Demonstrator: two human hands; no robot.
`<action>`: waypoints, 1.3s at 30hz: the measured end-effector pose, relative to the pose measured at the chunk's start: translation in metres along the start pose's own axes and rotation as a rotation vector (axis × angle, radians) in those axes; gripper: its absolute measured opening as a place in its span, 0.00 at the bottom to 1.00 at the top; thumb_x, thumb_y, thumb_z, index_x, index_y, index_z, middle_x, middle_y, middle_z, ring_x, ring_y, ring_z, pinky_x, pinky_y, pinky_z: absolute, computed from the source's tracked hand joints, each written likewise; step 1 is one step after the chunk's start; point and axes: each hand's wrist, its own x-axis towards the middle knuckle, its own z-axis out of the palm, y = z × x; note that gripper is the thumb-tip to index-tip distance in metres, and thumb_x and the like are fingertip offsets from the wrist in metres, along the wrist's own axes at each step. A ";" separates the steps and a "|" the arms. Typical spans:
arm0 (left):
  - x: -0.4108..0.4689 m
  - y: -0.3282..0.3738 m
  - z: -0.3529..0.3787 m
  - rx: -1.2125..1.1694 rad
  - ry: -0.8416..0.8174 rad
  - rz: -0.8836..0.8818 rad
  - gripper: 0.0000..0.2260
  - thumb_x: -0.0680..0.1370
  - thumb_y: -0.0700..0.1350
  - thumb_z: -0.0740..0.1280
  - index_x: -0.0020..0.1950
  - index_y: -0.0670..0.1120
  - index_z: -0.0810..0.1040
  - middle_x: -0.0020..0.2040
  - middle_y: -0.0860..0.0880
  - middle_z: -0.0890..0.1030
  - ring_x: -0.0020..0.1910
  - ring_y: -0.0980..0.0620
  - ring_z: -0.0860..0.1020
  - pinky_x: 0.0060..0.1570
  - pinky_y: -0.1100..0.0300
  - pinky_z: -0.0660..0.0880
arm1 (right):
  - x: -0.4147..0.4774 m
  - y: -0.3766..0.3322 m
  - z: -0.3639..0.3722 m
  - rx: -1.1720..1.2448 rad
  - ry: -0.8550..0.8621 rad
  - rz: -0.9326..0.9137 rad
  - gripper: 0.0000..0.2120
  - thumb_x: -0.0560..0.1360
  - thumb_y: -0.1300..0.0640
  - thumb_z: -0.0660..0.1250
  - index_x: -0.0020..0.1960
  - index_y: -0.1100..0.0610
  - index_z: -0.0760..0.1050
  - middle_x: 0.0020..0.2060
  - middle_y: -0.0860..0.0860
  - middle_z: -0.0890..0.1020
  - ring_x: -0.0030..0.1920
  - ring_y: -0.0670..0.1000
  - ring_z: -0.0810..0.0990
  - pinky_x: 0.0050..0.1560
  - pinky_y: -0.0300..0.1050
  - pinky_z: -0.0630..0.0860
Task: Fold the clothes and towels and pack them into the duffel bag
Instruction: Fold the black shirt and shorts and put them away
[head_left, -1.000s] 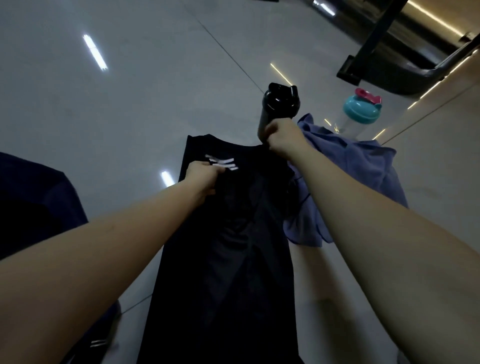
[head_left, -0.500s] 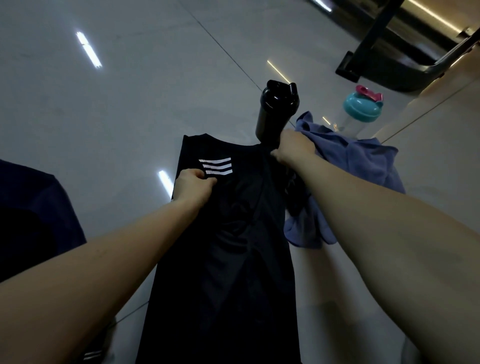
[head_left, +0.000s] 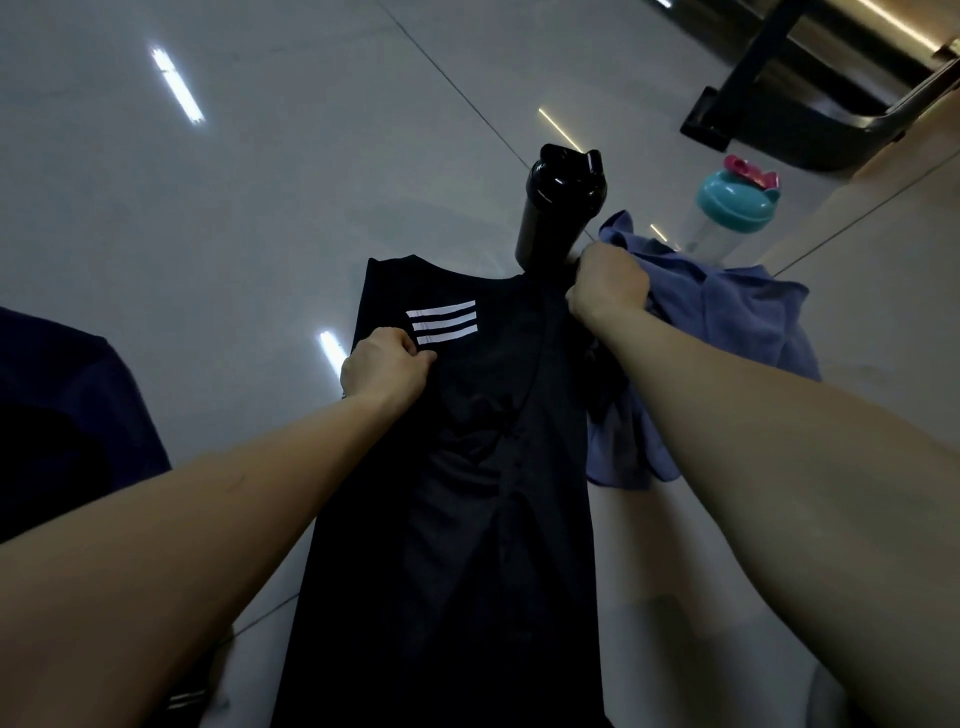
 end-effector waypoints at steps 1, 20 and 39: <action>0.000 0.000 0.000 0.009 -0.001 -0.003 0.11 0.76 0.56 0.70 0.41 0.50 0.77 0.39 0.52 0.79 0.44 0.46 0.80 0.44 0.55 0.73 | 0.000 0.001 0.000 -0.012 0.011 -0.013 0.11 0.75 0.67 0.65 0.57 0.61 0.78 0.53 0.61 0.82 0.53 0.64 0.82 0.43 0.52 0.75; -0.209 -0.008 0.014 -0.113 -0.706 -0.075 0.15 0.78 0.50 0.73 0.48 0.38 0.83 0.42 0.42 0.86 0.35 0.48 0.83 0.33 0.58 0.81 | -0.274 0.111 0.027 0.106 -0.610 -0.270 0.16 0.77 0.51 0.68 0.38 0.60 0.70 0.40 0.66 0.79 0.39 0.63 0.77 0.36 0.48 0.64; -0.356 -0.030 0.056 -0.923 -1.080 -0.684 0.33 0.73 0.71 0.65 0.64 0.46 0.80 0.57 0.42 0.84 0.59 0.36 0.79 0.62 0.39 0.75 | -0.442 0.116 -0.021 -0.249 -0.735 -0.627 0.07 0.74 0.56 0.68 0.46 0.57 0.72 0.38 0.53 0.76 0.38 0.56 0.75 0.39 0.48 0.75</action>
